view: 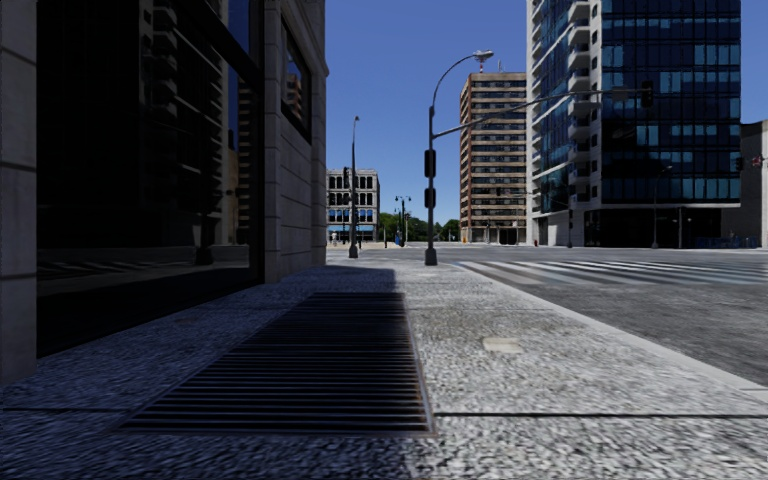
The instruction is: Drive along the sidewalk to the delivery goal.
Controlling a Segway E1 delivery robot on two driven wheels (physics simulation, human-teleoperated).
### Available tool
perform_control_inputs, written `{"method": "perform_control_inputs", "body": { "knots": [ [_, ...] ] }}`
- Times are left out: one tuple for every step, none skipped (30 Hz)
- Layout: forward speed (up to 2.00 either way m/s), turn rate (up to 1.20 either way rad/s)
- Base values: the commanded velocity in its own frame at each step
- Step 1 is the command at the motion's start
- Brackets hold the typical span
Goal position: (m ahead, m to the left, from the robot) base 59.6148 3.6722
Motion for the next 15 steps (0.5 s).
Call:
{"method": "perform_control_inputs", "body": {
  "knots": [
    [2.0, 0.0],
    [2.0, 0.0],
    [2.0, 0.0],
    [2.0, 0.0],
    [2.0, 0.0],
    [2.0, 0.0],
    [2.0, 0.0],
    [2.0, 0.0],
    [2.0, 0.0],
    [2.0, 0.0],
    [2.0, 0.0],
    [2.0, 0.0],
    [2.0, 0.0],
    [2.0, 0.0],
    [2.0, 0.0]
  ]
}}
